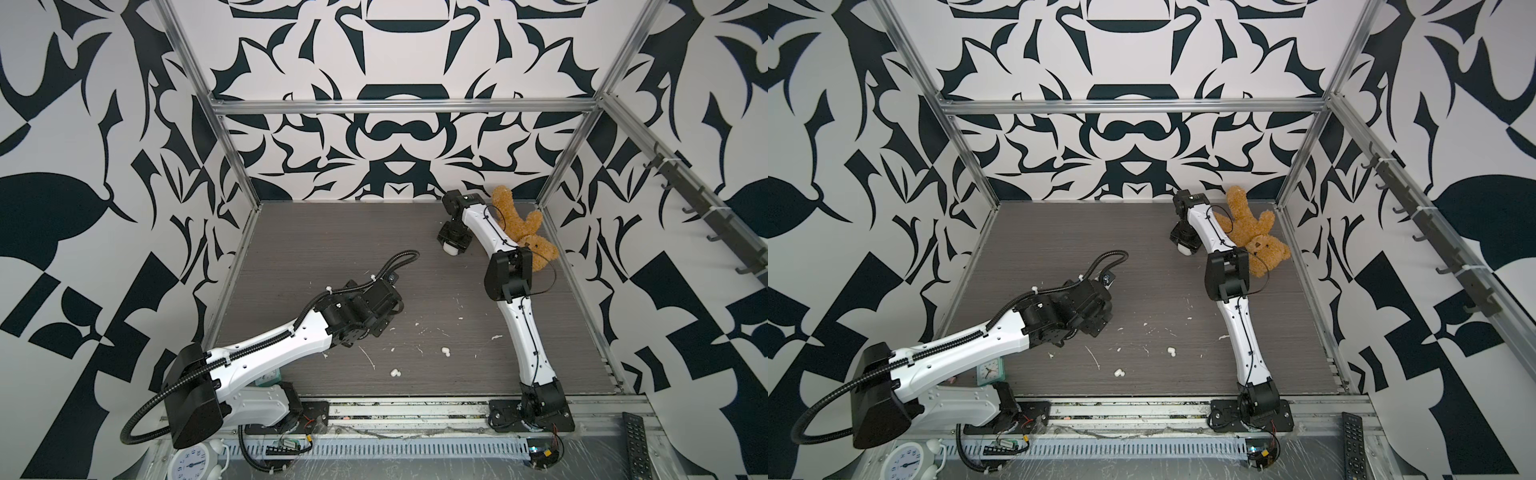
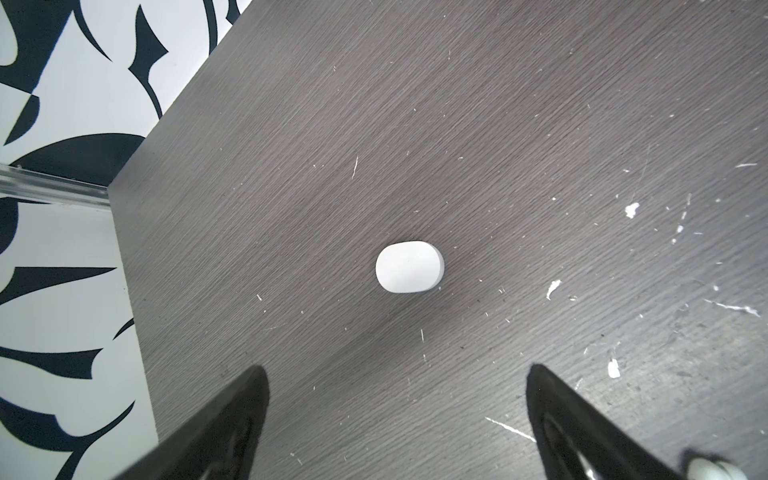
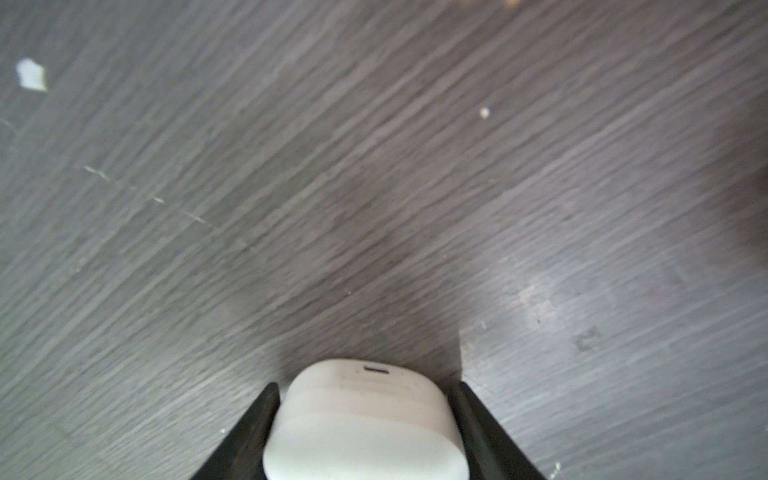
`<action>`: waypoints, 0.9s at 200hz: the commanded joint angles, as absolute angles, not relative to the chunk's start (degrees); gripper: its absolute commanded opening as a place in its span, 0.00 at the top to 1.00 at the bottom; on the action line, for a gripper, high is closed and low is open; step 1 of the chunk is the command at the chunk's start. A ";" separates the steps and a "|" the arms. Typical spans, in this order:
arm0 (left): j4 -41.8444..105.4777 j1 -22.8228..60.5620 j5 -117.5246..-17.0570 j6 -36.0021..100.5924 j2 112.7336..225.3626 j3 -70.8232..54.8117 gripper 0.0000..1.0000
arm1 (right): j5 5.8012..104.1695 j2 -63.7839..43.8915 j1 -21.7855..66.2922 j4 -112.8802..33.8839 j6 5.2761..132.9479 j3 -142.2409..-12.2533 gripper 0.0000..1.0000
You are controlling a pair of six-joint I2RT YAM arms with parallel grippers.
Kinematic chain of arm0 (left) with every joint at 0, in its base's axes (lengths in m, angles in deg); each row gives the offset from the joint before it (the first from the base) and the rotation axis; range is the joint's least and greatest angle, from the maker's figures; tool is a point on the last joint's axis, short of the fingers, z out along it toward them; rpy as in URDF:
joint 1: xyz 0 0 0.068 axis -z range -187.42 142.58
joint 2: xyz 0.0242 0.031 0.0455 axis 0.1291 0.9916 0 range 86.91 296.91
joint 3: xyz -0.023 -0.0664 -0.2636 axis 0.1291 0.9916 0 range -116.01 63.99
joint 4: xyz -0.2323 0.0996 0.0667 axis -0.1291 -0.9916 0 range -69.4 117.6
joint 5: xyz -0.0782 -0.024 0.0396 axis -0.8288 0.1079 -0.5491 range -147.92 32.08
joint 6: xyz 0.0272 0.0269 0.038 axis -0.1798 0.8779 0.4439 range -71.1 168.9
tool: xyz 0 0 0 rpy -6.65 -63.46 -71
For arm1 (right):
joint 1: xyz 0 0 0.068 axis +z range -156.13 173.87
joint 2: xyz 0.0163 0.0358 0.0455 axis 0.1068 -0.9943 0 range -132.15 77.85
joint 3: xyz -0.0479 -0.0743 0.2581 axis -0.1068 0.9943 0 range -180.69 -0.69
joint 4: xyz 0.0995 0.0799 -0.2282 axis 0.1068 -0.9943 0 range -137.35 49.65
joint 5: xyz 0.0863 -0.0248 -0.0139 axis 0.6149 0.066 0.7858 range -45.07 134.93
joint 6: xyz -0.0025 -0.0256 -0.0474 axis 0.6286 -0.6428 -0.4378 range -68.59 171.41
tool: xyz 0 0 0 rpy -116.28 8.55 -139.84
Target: Insert the wireless bluetooth earbuds into the charging case
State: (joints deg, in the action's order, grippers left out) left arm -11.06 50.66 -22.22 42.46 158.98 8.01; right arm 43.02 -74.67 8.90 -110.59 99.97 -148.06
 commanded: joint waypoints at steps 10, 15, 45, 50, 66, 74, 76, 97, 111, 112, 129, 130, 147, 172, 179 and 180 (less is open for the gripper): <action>-11.58 50.52 -22.41 42.33 159.50 8.19 0.01 | 43.33 -69.91 8.69 -110.23 99.24 -146.18 0.61; -11.56 50.58 -22.32 42.35 159.48 8.22 0.01 | 43.77 -69.40 8.67 -109.93 99.23 -145.33 0.63; -11.39 50.58 -22.02 42.53 158.94 8.27 0.01 | 46.98 -64.39 8.86 -106.88 98.75 -138.35 0.86; -11.26 50.53 -21.95 42.49 158.76 8.27 0.01 | 47.74 -63.47 8.84 -106.15 98.66 -136.99 0.90; -10.84 50.50 -22.17 42.63 157.85 8.42 0.01 | 50.61 -59.23 9.04 -103.52 97.97 -132.15 1.00; -10.43 50.56 -22.56 42.64 157.01 8.69 0.01 | 51.89 -56.99 9.16 -102.23 97.53 -129.73 1.00; -10.25 50.58 -22.58 42.70 156.79 8.77 0.01 | 52.19 -56.51 9.25 -101.81 97.37 -129.00 1.00; -7.16 50.54 -24.73 44.14 153.05 10.60 0.01 | 55.65 -50.45 9.76 -97.55 95.89 -121.70 1.00; -3.55 50.59 -27.51 45.56 149.08 13.09 0.01 | 58.54 -45.46 10.21 -94.03 94.60 -115.89 1.00; -3.31 50.59 -27.82 45.65 148.76 13.32 0.01 | 58.72 -45.11 10.26 -93.82 94.45 -115.51 1.00; 2.45 50.59 -32.85 47.80 143.43 18.17 0.01 | 62.15 -38.99 10.95 -90.13 92.59 -109.19 1.00; 2.76 50.59 -33.12 48.00 143.03 18.45 0.01 | 62.42 -38.71 10.98 -89.89 92.48 -108.77 1.00; 7.83 50.61 -38.26 51.01 137.80 23.03 0.01 | 66.79 -33.56 11.92 -87.15 90.34 -103.13 1.00; 11.73 50.59 -45.47 56.45 132.23 26.11 0.01 | 69.61 -27.54 15.30 -87.02 85.80 -97.81 1.00; 12.26 50.56 -46.52 57.65 131.49 26.34 0.01 | 69.72 -25.72 16.52 -87.10 84.62 -96.43 1.00; 12.28 50.58 -46.68 57.80 131.43 26.31 0.01 | 69.72 -25.48 16.80 -87.10 84.45 -96.16 1.00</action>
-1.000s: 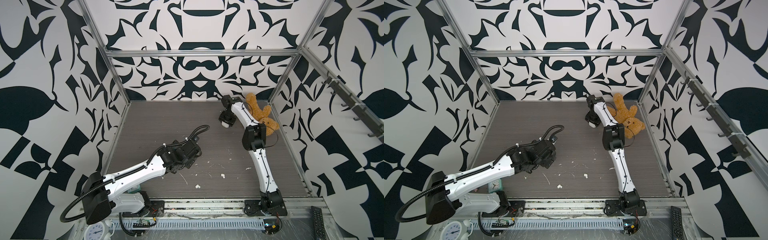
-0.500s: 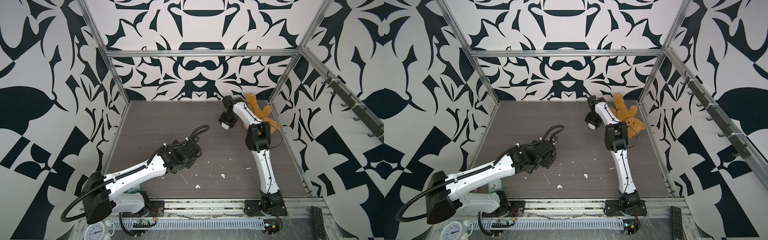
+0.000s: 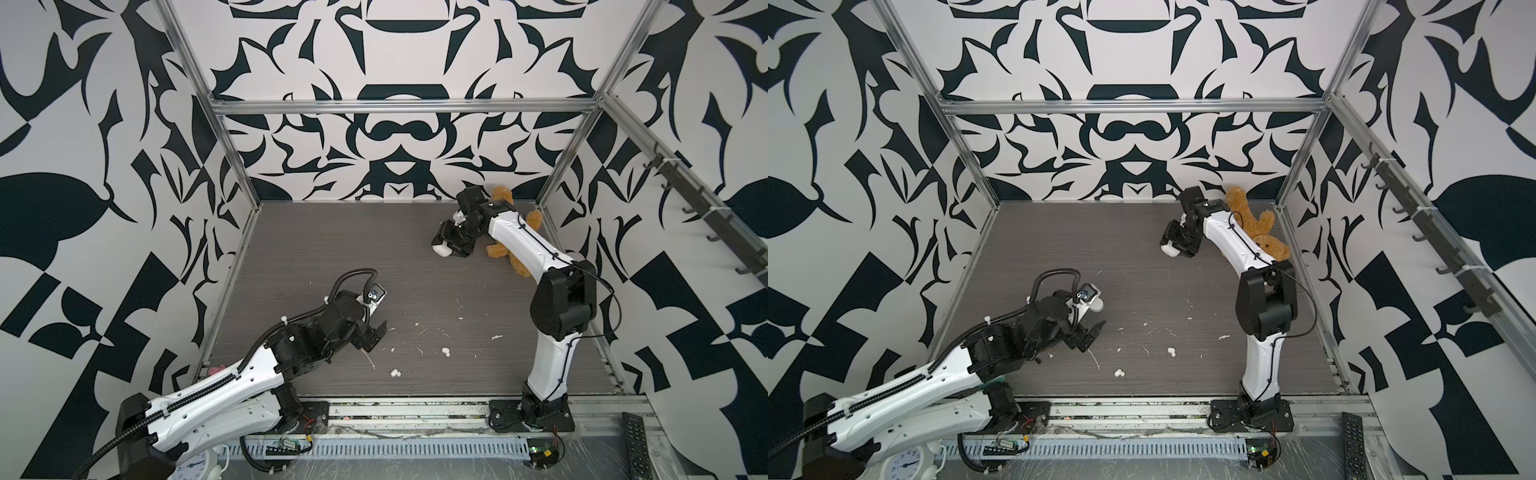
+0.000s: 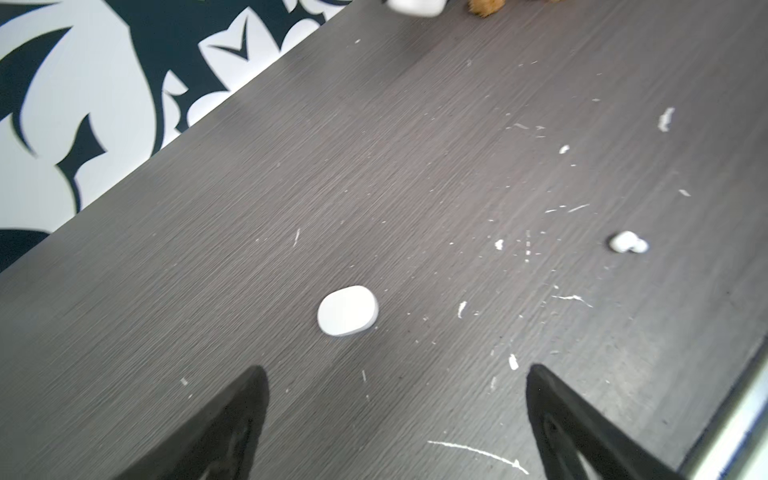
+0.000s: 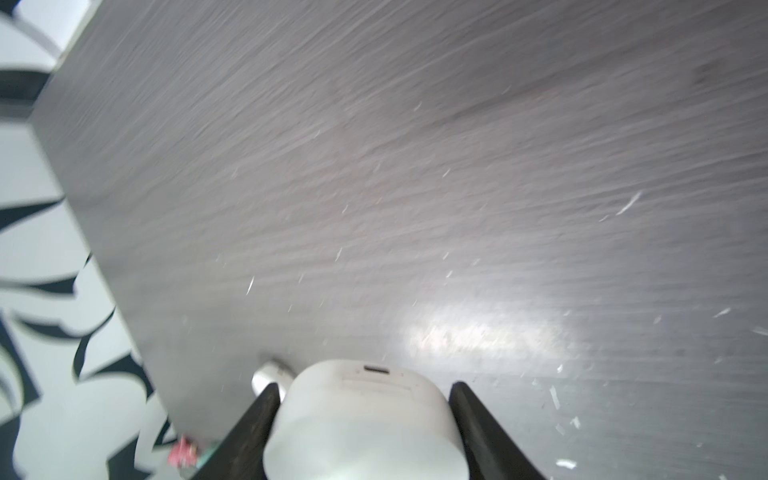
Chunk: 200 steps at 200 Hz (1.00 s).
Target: Insert the wireless bluetooth earbuds into the charging case
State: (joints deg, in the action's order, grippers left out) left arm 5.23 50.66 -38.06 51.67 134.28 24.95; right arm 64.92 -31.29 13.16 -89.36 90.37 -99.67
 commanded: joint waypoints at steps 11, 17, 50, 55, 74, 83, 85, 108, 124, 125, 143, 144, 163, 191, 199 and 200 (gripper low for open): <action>12.06 50.59 -48.05 60.48 131.25 25.92 0.01 | 69.14 -22.45 19.08 -86.81 82.70 -93.71 1.00; 11.96 50.54 -47.63 61.57 131.54 25.60 0.01 | 69.30 -20.76 20.12 -86.30 82.01 -92.47 1.00; 12.86 49.79 -48.26 66.72 134.32 24.40 0.01 | 75.32 -11.67 23.42 -78.61 81.95 -82.41 1.00; 13.72 49.59 -48.23 67.19 134.65 24.65 0.01 | 75.54 -10.84 23.91 -78.43 81.54 -81.88 1.00; 17.54 48.64 -48.09 69.46 135.31 25.82 0.01 | 74.73 -7.19 27.09 -77.73 79.11 -78.99 1.00; 19.62 48.16 -47.91 70.03 135.63 26.39 0.01 | 74.78 -5.96 28.41 -77.91 78.15 -77.76 1.00; 19.78 48.03 -48.06 70.07 135.71 26.45 0.01 | 74.94 -5.74 28.65 -77.93 77.98 -77.49 1.00; 20.11 47.43 -51.43 70.09 136.21 26.41 0.01 | 76.22 -2.22 31.16 -75.59 76.66 -72.75 1.00; 20.05 47.42 -54.86 70.38 136.37 27.00 0.01 | 77.57 -0.06 32.64 -72.94 75.99 -69.67 1.00; 20.00 47.42 -55.07 70.41 136.38 27.04 0.01 | 77.60 0.00 32.72 -72.86 75.96 -69.55 1.00; 18.49 47.42 -58.87 70.81 136.46 27.21 0.01 | 77.76 2.06 34.00 -70.67 75.24 -67.54 1.00; 18.47 47.42 -58.97 70.80 136.47 27.23 0.01 | 77.83 2.12 34.11 -70.63 75.15 -67.47 1.00; 18.66 47.42 -60.37 70.83 136.21 27.81 0.01 | 78.04 2.89 35.56 -69.75 74.32 -66.96 1.00; 19.28 47.42 -62.55 71.31 137.02 28.56 0.01 | 78.77 2.09 36.98 -68.74 74.57 -67.13 1.00; 19.77 47.42 -62.71 71.18 137.38 28.66 0.01 | 78.94 1.81 37.94 -68.56 74.15 -67.31 1.00; 19.82 47.42 -62.73 71.20 137.46 28.62 0.01 | 78.94 1.78 38.05 -68.56 74.12 -67.31 1.00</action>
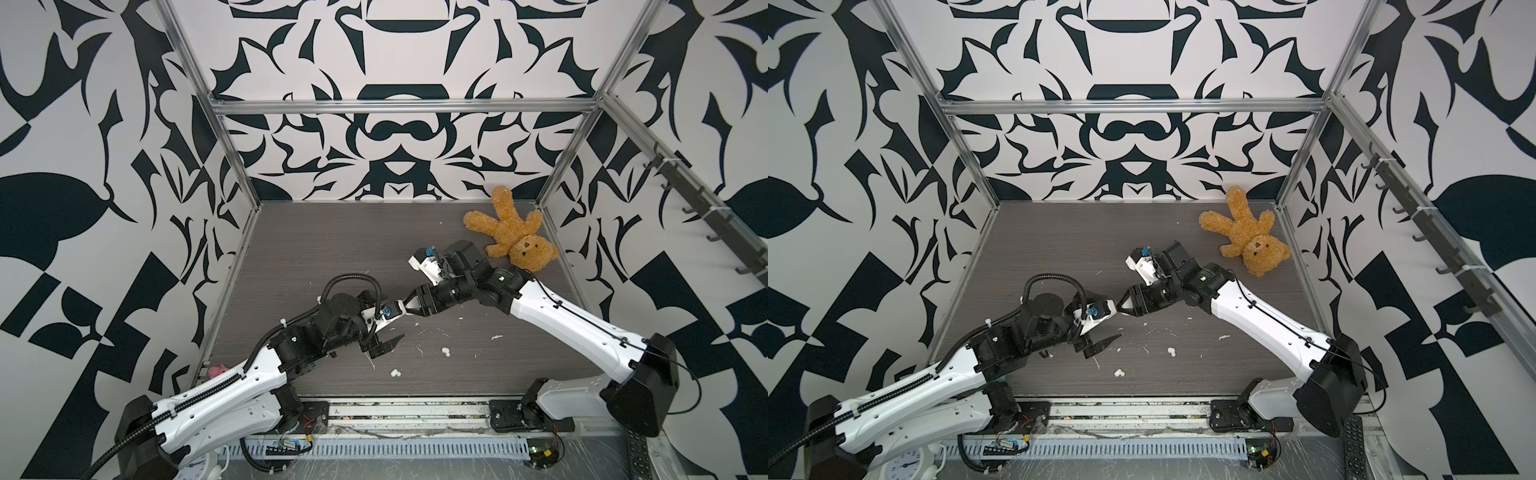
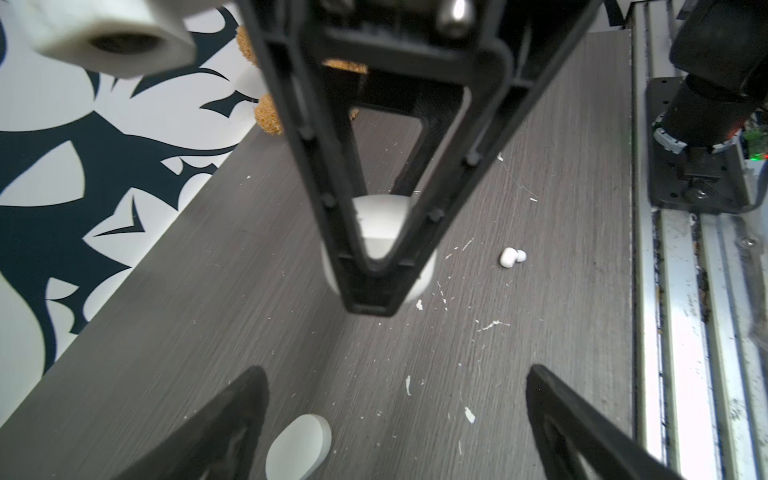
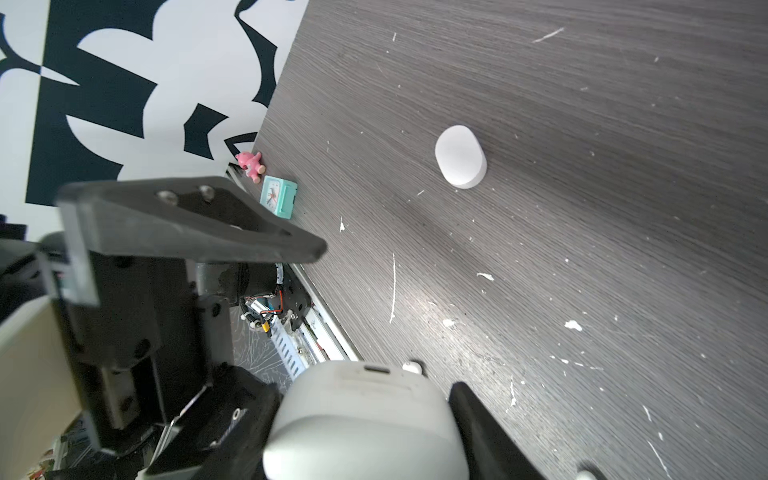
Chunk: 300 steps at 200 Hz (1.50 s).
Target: Insert the wireless bluetooth earbuds into the charging case
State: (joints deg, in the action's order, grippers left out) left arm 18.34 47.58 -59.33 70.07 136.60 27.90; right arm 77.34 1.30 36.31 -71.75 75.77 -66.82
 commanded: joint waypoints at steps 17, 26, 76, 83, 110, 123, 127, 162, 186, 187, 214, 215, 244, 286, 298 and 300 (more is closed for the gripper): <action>20.85 47.42 -61.83 71.26 138.13 28.43 0.01 | 78.35 1.57 39.50 -67.98 73.44 -67.27 1.00; 21.45 47.42 -60.73 71.23 138.23 28.53 0.01 | 78.85 1.61 39.90 -67.52 72.98 -67.15 1.00; 25.05 47.42 -56.52 71.23 137.18 30.00 0.03 | 79.05 1.10 41.33 -66.37 72.79 -66.88 1.00; 25.26 47.42 -56.34 71.14 137.09 30.04 0.05 | 79.20 0.89 41.41 -66.47 72.76 -66.82 1.00; 25.01 47.42 -57.01 71.14 136.92 30.16 0.14 | 79.03 0.54 41.55 -66.29 72.96 -66.70 1.00; 24.94 47.42 -57.25 71.05 136.82 30.34 0.14 | 78.71 0.79 41.61 -65.94 73.24 -66.66 1.00; 25.01 47.42 -57.22 71.01 136.78 30.34 0.14 | 78.68 0.84 41.65 -65.85 73.31 -66.62 1.00; 26.48 47.42 -56.44 70.23 136.27 30.52 0.18 | 79.07 0.12 41.71 -65.11 73.65 -66.52 1.00; 28.36 47.42 -56.52 69.48 135.35 31.46 0.20 | 79.30 -0.10 42.02 -64.44 74.00 -66.46 1.00; 28.42 47.42 -56.52 69.48 135.30 31.51 0.20 | 79.30 -0.10 42.03 -64.39 74.05 -66.45 1.00; 28.57 47.42 -57.00 69.04 134.90 31.90 0.23 | 78.99 0.02 42.21 -63.84 74.25 -66.30 1.00; 28.57 47.42 -57.06 68.99 134.90 31.91 0.23 | 78.97 0.00 42.21 -63.83 74.21 -66.33 1.00; 28.24 47.42 -58.01 68.63 134.98 31.94 0.28 | 79.00 -0.19 42.23 -63.16 74.60 -66.27 1.00; 28.80 47.42 -57.11 68.61 135.07 31.83 0.33 | 79.12 -0.10 42.35 -62.61 74.83 -66.04 1.00; 29.09 47.42 -56.69 68.60 134.90 31.91 0.34 | 79.13 -0.02 42.38 -62.49 74.96 -65.98 1.00; 29.09 47.42 -56.73 68.59 134.85 31.91 0.35 | 79.12 -0.02 42.38 -62.49 74.97 -65.99 1.00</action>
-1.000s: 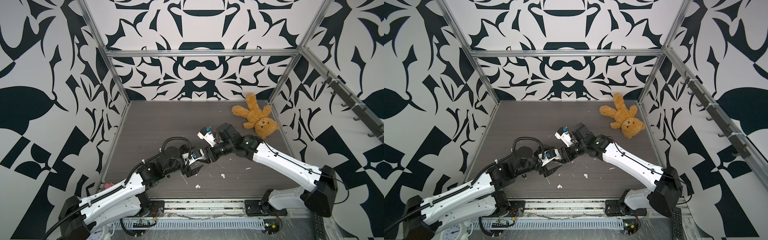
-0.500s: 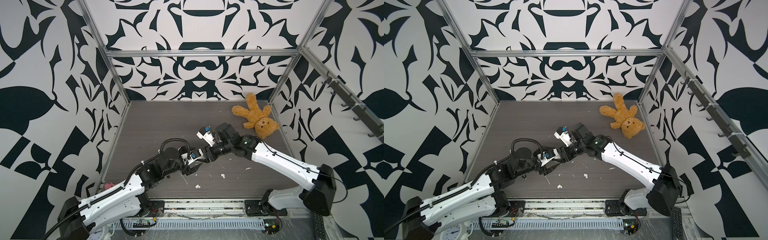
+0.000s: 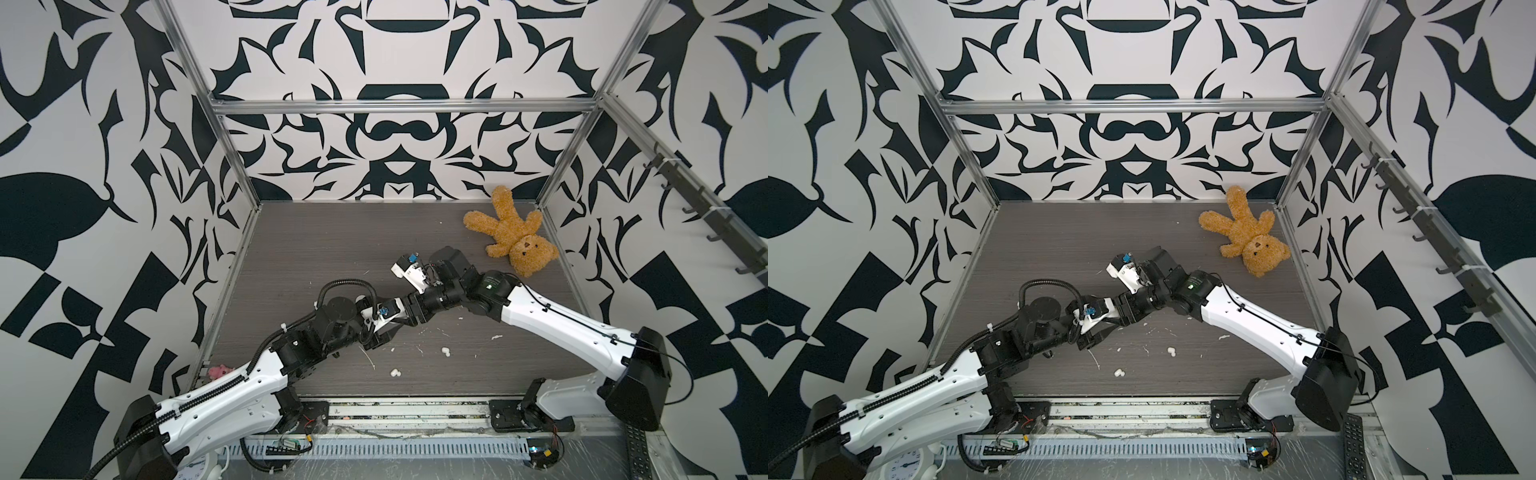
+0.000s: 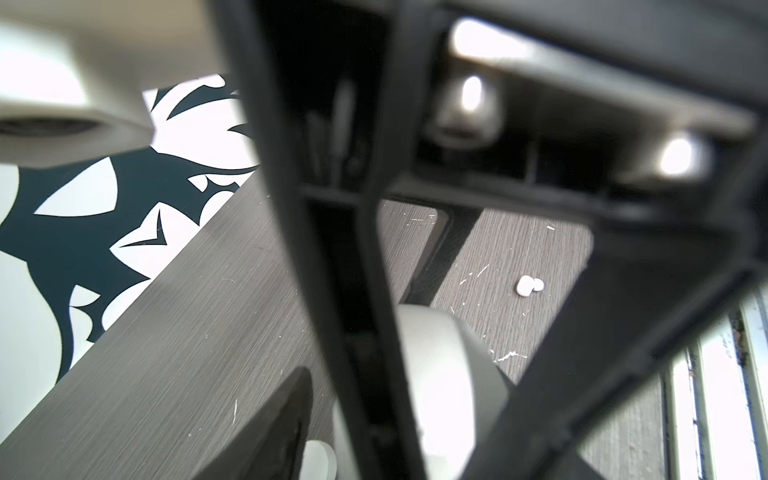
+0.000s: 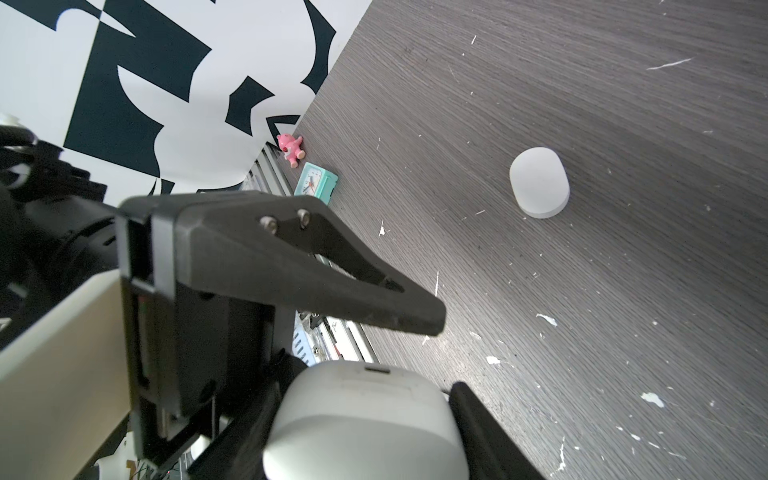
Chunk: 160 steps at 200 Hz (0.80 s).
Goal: Insert the wireless bluetooth earbuds into the charging case
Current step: 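Hold the case in the right gripper against the left gripper's fingers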
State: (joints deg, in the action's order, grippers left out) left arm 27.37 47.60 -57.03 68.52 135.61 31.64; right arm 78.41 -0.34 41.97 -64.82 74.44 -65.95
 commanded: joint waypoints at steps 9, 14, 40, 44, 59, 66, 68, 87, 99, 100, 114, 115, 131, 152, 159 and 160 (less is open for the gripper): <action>29.09 47.42 -56.99 68.66 134.76 32.00 0.36 | 79.12 0.07 42.38 -62.41 75.08 -65.92 1.00; 29.11 47.42 -57.04 68.55 134.80 32.05 0.36 | 79.14 0.21 42.34 -62.25 75.10 -65.91 1.00; 29.18 47.42 -57.39 68.42 134.89 32.07 0.40 | 79.30 0.17 42.34 -61.98 75.47 -65.91 1.00; 29.18 47.42 -57.39 68.41 134.90 32.07 0.41 | 79.42 0.20 42.31 -61.90 75.47 -65.91 1.00; 29.05 47.42 -57.73 68.43 134.89 32.03 0.42 | 79.21 0.24 42.39 -61.55 75.75 -65.84 1.00; 29.00 47.42 -57.79 68.42 134.92 32.00 0.42 | 78.72 0.38 42.34 -61.25 76.01 -65.73 1.00; 28.94 47.42 -57.82 68.46 134.97 32.00 0.42 | 78.69 0.43 42.33 -61.15 76.06 -65.69 1.00; 28.31 47.42 -58.33 68.41 135.07 31.93 0.42 | 78.82 0.54 42.37 -60.87 76.24 -65.99 1.00; 28.21 47.42 -58.45 68.36 134.98 31.91 0.43 | 78.86 0.67 42.35 -60.83 76.30 -65.99 1.00; 28.21 47.42 -58.45 68.34 134.98 31.91 0.43 | 78.86 0.63 42.37 -60.83 76.29 -66.04 1.00; 28.21 47.42 -58.40 68.65 134.90 31.83 0.46 | 79.11 0.44 42.36 -60.82 76.30 -66.00 1.00; 28.17 47.42 -58.38 68.66 134.90 31.83 0.47 | 79.12 0.43 42.37 -60.83 76.33 -66.00 1.00; 28.12 47.42 -58.45 68.76 134.82 31.74 0.49 | 79.36 0.25 42.39 -60.78 76.46 -65.95 1.00; 28.04 47.42 -58.47 69.03 134.72 31.75 0.53 | 79.56 0.16 42.32 -60.67 76.55 -65.85 1.00; 28.04 47.42 -58.45 69.03 134.71 31.80 0.54 | 79.63 0.17 42.38 -60.56 76.58 -65.72 1.00; 28.04 47.42 -58.45 69.07 134.71 31.77 0.55 | 79.64 0.21 42.39 -60.56 76.57 -65.73 1.00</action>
